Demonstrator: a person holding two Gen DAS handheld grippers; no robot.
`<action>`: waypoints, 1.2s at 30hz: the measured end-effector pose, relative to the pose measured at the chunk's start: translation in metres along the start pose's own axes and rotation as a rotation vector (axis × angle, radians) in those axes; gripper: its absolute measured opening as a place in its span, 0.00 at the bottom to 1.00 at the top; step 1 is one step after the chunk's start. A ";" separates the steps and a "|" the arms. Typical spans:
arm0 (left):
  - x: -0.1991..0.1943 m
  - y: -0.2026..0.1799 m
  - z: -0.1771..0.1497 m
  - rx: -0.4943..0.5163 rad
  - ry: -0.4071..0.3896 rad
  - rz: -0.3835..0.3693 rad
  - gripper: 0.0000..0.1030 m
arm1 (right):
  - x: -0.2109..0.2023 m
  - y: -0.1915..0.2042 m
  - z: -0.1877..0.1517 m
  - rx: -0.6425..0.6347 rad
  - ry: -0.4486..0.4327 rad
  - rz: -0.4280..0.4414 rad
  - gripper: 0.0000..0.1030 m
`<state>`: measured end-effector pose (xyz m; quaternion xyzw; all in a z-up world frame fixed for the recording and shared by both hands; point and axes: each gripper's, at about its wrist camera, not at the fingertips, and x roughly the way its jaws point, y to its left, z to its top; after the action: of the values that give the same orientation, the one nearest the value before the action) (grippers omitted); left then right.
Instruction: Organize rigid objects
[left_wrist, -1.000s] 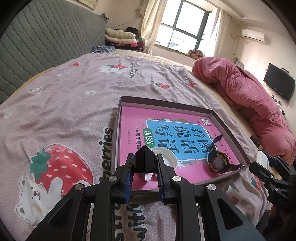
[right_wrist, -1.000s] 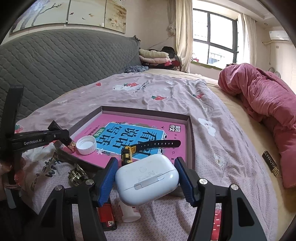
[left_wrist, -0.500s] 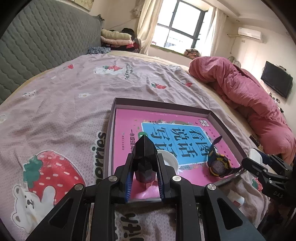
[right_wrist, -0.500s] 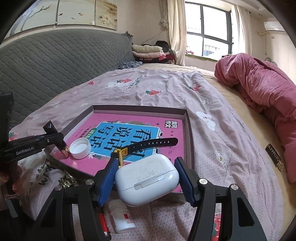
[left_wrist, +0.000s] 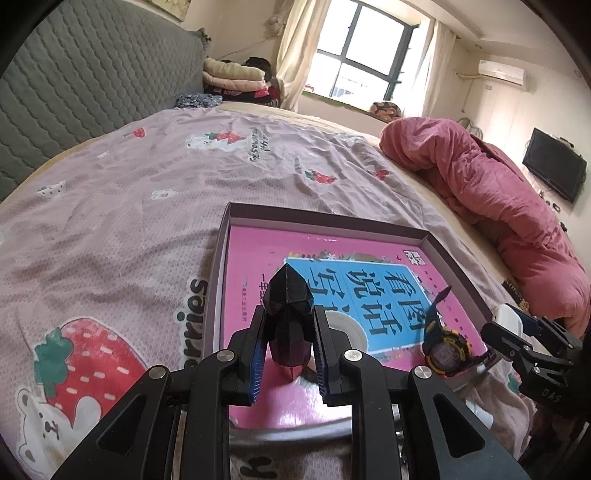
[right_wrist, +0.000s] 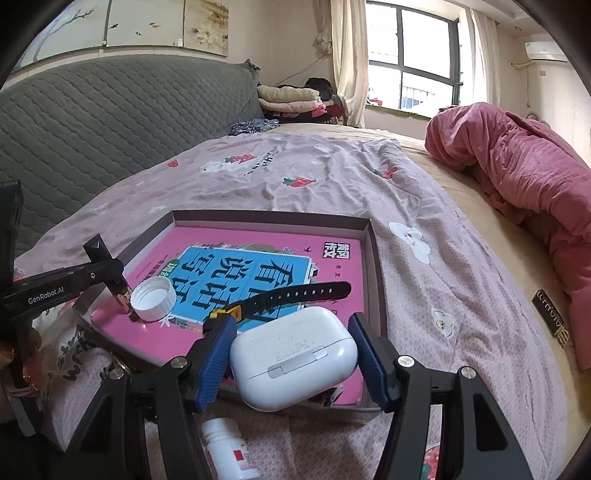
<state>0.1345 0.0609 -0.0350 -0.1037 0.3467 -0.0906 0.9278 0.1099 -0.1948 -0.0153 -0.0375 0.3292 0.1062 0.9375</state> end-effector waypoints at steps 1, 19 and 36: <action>0.002 0.001 0.001 -0.002 0.002 -0.002 0.23 | 0.001 -0.001 0.000 0.003 0.004 0.000 0.61; -0.017 0.002 -0.011 0.000 0.030 -0.002 0.23 | 0.009 0.002 -0.001 -0.009 0.013 0.004 0.61; -0.015 -0.020 -0.010 0.108 0.157 0.053 0.23 | 0.018 0.001 0.002 -0.010 0.055 0.012 0.61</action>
<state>0.1151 0.0437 -0.0280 -0.0367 0.4155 -0.0925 0.9041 0.1243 -0.1909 -0.0250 -0.0432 0.3544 0.1125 0.9273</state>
